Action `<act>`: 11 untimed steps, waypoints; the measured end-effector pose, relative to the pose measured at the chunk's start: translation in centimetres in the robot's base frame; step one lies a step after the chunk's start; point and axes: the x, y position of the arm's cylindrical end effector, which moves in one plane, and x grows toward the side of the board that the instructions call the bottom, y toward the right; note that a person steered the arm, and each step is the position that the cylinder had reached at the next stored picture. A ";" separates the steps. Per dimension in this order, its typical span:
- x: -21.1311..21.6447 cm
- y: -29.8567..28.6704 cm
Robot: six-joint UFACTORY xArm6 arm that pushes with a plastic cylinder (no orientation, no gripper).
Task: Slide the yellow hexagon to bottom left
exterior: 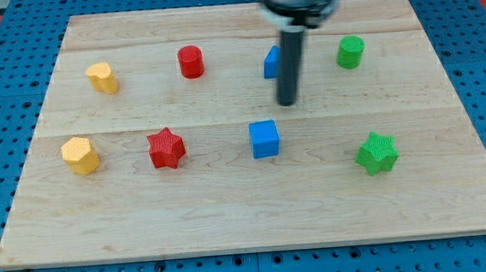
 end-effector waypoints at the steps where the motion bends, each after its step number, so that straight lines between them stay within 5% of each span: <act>1: -1.1 -8.7; 3: 1.6 -23.8; 5: 7.3 -23.9; 7: 5.3 -23.1; 9: 13.2 -22.1; 11: 8.9 -22.1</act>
